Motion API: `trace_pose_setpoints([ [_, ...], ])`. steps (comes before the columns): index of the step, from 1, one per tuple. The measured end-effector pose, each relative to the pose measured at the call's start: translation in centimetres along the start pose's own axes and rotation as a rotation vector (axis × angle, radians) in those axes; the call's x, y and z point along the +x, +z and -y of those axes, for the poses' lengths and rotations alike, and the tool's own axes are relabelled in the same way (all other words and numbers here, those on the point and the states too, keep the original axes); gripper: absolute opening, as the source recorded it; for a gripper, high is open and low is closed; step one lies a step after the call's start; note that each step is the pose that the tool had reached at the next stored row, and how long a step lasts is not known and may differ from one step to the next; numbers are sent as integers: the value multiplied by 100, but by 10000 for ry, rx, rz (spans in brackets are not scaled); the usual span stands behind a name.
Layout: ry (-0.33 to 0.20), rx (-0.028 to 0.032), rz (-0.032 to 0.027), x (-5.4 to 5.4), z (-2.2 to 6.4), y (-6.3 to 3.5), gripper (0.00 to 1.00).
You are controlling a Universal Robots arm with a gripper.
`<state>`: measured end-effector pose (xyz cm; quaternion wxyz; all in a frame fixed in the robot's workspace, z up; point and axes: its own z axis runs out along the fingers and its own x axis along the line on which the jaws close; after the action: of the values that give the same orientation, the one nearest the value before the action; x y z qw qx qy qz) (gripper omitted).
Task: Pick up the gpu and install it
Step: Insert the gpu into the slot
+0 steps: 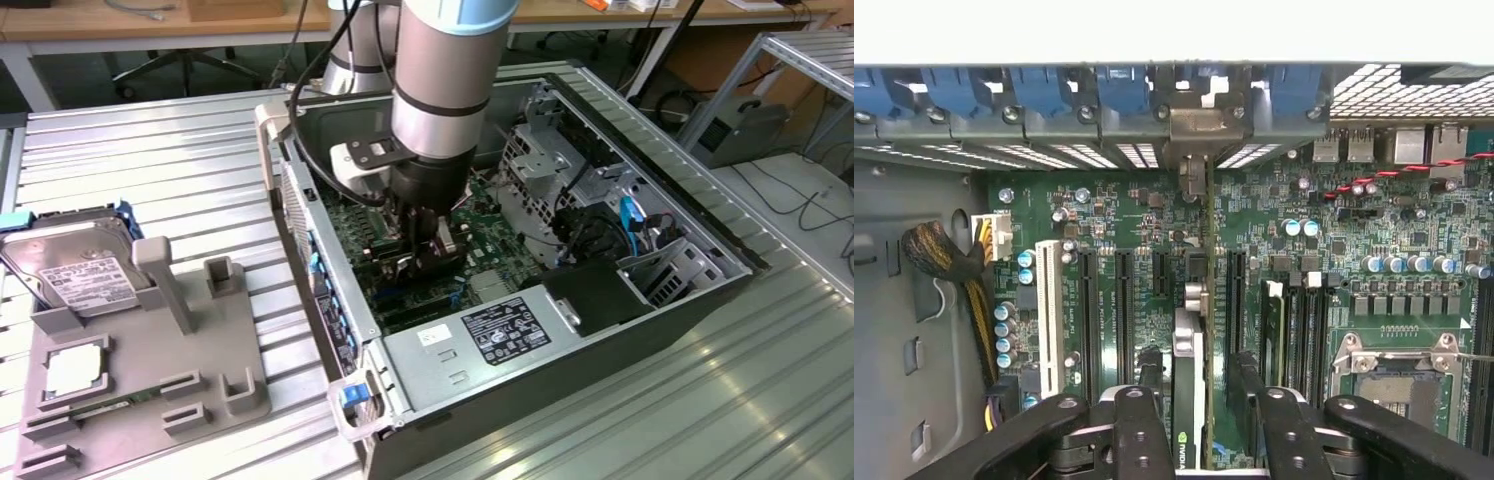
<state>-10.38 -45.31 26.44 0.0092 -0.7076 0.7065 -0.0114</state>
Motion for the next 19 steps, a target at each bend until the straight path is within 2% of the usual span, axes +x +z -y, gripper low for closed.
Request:
trace_pose_setpoints([
  [2,2,-23,19,0,39,0,40],
  [3,4,-60,23,0,47,1,40],
  [5,10,-249,22,0,59,1,40],
  [6,13,-369,22,0,64,1,40],
  [11,14,-371,63,1,98,2,40],
  [19,14,-371,63,0,99,2,39],
])
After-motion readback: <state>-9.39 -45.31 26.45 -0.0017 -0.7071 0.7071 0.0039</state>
